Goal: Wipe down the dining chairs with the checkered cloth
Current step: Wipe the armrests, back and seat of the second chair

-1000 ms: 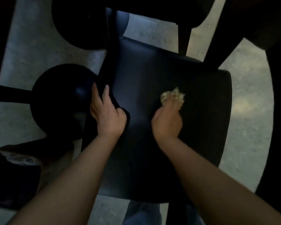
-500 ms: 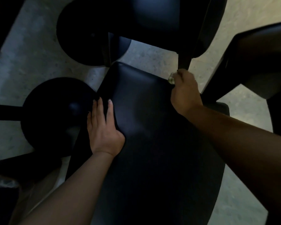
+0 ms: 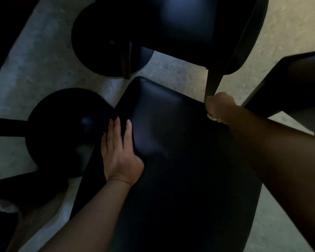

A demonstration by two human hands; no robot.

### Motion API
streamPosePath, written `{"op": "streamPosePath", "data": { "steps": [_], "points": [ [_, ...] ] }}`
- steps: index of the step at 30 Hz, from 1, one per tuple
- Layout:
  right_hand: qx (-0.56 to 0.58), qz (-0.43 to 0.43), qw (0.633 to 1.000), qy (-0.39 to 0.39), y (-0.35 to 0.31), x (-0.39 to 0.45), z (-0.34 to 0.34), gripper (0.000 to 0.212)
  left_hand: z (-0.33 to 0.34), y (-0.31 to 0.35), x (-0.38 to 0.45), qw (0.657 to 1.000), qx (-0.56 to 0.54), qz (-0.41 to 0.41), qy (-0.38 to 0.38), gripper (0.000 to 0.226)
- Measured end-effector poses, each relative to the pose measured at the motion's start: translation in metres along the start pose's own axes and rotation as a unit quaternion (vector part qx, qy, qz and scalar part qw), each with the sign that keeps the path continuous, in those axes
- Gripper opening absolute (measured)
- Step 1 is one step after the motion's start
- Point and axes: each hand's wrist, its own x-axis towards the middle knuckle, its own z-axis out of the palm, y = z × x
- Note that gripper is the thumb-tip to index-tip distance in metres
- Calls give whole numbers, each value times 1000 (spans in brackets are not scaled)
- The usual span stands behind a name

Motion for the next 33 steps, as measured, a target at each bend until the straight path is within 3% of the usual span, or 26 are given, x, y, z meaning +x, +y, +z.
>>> {"op": "streamPosePath", "data": {
  "steps": [3,7,13,19,24,29,33],
  "points": [
    [-27,-30,999,-30,-7,4,-5,36,3,-1,0,1000,5,3,7,77],
    [-23,-128,990,-60,-66,3,9,37,5,0,0,1000,1,3,9,76],
    [-43,-253,967,-10,-147,-14,29,36,6,-1,-2,1000,-7,5,3,73],
    [-125,-414,901,13,-169,-44,38,31,0,-4,-2,997,-20,-5,-72,84],
    [-197,-443,875,-10,-173,-43,30,36,-10,2,-2,995,-2,-10,-101,82],
    [-213,-461,861,-30,-167,-43,25,37,-30,17,-20,983,11,-112,-147,81],
    [-244,-466,851,-22,-173,-39,26,40,-52,11,-98,955,17,-213,-207,108]
  ]
}}
